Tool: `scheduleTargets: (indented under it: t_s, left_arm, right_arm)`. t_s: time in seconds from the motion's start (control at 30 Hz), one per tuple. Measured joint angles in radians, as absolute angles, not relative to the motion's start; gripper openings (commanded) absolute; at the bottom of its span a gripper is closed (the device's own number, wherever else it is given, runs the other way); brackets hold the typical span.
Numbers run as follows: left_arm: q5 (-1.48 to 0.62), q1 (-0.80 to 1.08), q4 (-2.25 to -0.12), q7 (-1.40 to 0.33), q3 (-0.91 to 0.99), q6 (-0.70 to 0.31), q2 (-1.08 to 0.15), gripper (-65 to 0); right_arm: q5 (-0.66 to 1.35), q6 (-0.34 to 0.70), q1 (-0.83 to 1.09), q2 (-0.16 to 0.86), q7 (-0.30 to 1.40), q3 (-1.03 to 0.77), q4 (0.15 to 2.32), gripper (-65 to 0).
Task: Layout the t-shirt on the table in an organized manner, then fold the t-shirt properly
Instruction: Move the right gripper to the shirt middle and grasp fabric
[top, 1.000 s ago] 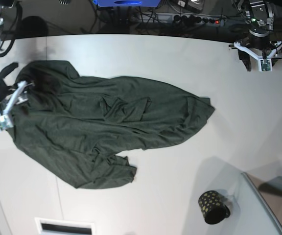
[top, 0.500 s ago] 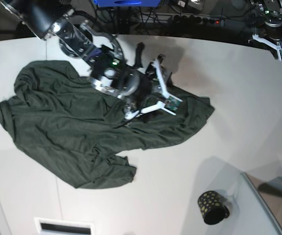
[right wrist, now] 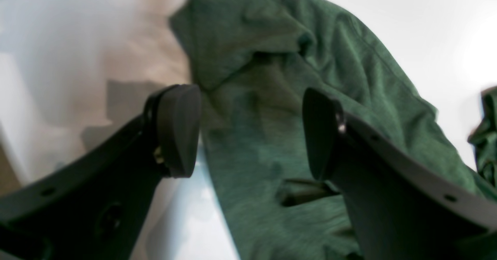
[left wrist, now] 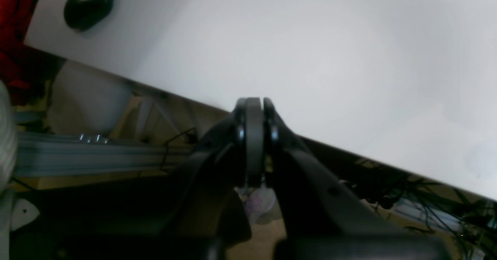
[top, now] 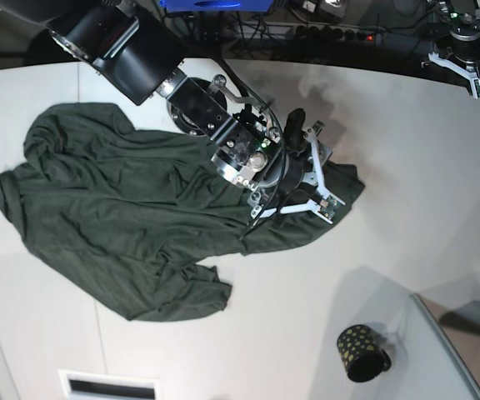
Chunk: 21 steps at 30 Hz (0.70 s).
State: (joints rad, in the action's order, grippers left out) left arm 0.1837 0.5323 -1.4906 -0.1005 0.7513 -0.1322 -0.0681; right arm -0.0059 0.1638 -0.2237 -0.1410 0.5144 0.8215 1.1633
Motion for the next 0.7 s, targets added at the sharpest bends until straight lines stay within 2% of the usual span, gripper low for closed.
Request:
scheduleTargets:
  t_s: [0.13, 0.27, 0.4, 0.47, 0.5, 0.57, 0.6, 0.67, 0.7]
  left_arm:
    - [0.184, 0.535, -1.493, -0.097, 0.752, -0.132, -0.069, -65.0]
    - [0.183, 0.535, -1.494, -0.099, 0.746, -0.130, -0.070, -65.0]
    - [0.187, 0.540, -1.533, -0.110, 0.622, -0.131, -0.060, -65.0]
    - [0.186, 0.538, -1.588, -0.107, 0.538, -0.138, -0.055, -65.0]
    - [0.187, 0.536, -1.615, -0.101, 0.497, -0.133, -0.057, -65.0]
    - [0.191, 0.522, -1.654, -0.097, 0.426, -0.134, -0.056, -65.0]
    - [0.190, 0.509, -1.663, -0.101, 0.393, -0.138, -0.057, -65.0]
    - [0.193, 0.480, -1.667, -0.105, 0.335, -0.132, -0.058, -65.0]
    - [0.206, 0.466, -1.667, -0.105, 0.308, -0.133, -0.058, -59.9]
  right_arm:
    - [0.201, 0.160, -0.275, -0.133, 0.490, 0.817, 1.071, -38.1]
    - [0.342, 0.153, -0.338, -0.137, 0.450, 0.818, 0.994, -39.3]
    - [0.346, 0.145, -0.287, -0.110, 0.458, 0.816, 1.126, -39.9]
    - [0.362, 0.154, -0.248, -0.072, 0.518, 0.817, 1.234, -41.3]
    - [0.362, 0.154, -0.231, -0.044, 0.538, 0.817, 1.276, -45.2]
    - [0.352, 0.151, -0.196, 0.020, 0.582, 0.799, 1.343, -60.6]
    - [0.348, 0.149, -0.173, 0.049, 0.591, 0.783, 1.368, -65.0]
    - [0.345, 0.146, -0.111, 0.104, 0.589, 0.747, 1.422, -62.9]
    - [0.347, 0.146, -0.078, 0.123, 0.589, 0.724, 1.441, -63.2]
